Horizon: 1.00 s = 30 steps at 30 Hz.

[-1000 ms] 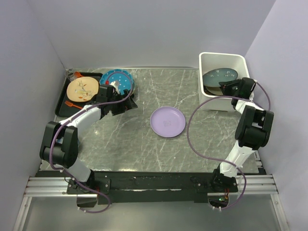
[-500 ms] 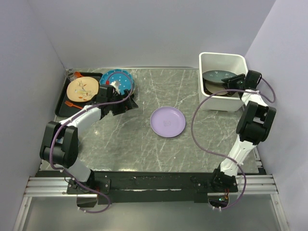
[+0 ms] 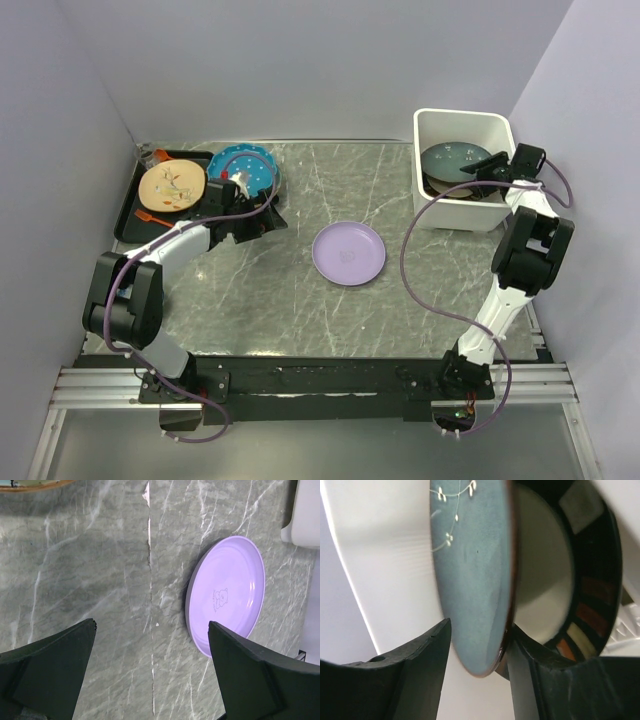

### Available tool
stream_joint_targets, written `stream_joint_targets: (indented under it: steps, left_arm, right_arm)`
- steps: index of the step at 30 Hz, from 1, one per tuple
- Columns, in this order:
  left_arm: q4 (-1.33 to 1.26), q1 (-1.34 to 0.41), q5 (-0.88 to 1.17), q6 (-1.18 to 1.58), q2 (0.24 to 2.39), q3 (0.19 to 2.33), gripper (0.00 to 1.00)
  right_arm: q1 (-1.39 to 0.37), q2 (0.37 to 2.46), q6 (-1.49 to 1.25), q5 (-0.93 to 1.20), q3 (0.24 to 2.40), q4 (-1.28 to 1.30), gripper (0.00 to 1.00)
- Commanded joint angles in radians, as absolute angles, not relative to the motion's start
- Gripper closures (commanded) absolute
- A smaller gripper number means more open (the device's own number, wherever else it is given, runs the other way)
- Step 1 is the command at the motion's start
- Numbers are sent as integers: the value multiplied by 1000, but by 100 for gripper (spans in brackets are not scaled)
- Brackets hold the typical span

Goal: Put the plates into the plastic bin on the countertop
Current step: Place the plate in the plastic bin.

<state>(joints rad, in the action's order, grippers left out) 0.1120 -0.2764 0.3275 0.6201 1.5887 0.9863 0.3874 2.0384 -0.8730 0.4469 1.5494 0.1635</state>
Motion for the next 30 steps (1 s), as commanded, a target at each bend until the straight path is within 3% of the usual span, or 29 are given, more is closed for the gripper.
stream_joint_targets:
  steps: [1,13,22,30]
  left_arm:
    - [71,-278,350,601,1566,982,1]
    - [63,-278,365,598,1566,983,1]
    - [52,-278,382,598,1580,985,1]
    - [58,-279,390,594,1595,997,1]
  right_arm:
    - [391,2088,-844,506,1612,297,44]
    - [440,2154,-692,506,1634,488,37]
    - [440,2049,-612,354,1601,541,25]
    - [426,2029,-523,235,1601,623,23]
